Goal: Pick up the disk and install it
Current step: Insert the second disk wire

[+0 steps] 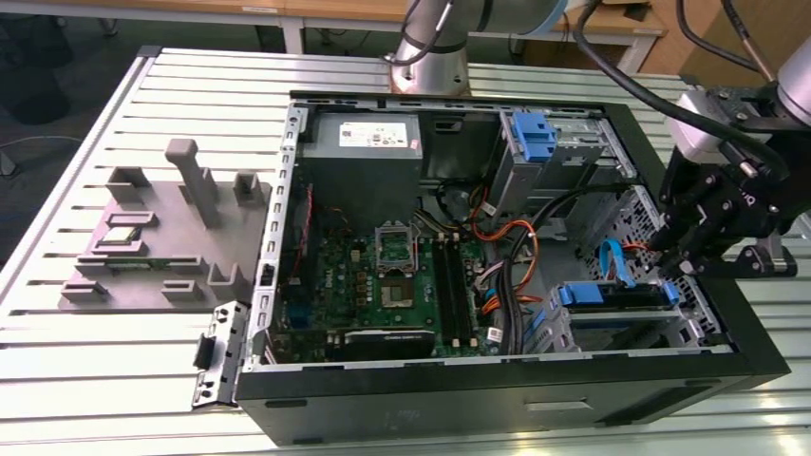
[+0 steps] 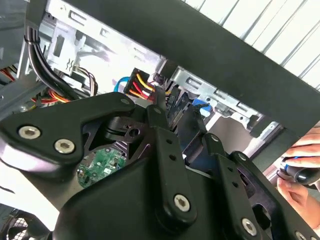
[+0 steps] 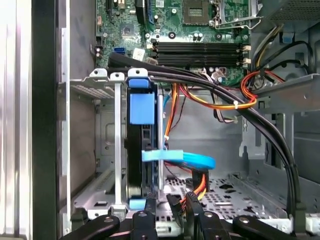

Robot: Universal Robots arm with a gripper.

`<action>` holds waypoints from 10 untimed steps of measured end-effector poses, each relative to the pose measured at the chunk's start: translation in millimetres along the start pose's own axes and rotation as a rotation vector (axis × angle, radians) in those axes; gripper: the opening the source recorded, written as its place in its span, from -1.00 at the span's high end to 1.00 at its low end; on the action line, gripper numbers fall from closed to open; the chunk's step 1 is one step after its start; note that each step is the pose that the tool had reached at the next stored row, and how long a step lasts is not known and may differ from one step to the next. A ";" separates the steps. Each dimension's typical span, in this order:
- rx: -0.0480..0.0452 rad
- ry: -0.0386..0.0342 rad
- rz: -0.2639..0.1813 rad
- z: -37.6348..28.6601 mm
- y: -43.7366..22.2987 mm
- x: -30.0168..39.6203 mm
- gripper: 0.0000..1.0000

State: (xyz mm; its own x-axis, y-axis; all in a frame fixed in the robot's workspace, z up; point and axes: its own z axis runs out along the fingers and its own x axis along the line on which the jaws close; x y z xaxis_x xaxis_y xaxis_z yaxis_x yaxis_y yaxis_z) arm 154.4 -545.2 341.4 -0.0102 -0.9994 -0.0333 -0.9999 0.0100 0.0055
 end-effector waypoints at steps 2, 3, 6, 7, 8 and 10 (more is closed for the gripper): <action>0.0000 0.0014 0.000 1.5 4.4 0.3 0.25; 0.0000 0.0016 0.000 2.0 6.7 0.5 0.25; 0.0000 0.0024 0.000 2.8 14.0 0.8 0.25; 0.0001 0.0032 0.000 3.0 14.6 0.8 0.25; 0.0001 0.0043 0.000 3.1 14.6 0.8 0.25; 0.0001 0.0056 0.000 3.2 14.6 1.0 0.25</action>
State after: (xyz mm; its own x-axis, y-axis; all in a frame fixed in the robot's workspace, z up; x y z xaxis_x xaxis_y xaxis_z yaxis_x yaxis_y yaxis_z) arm 139.8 -546.0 338.2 -0.0102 -0.9996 -0.0278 -0.9999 0.0100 0.0054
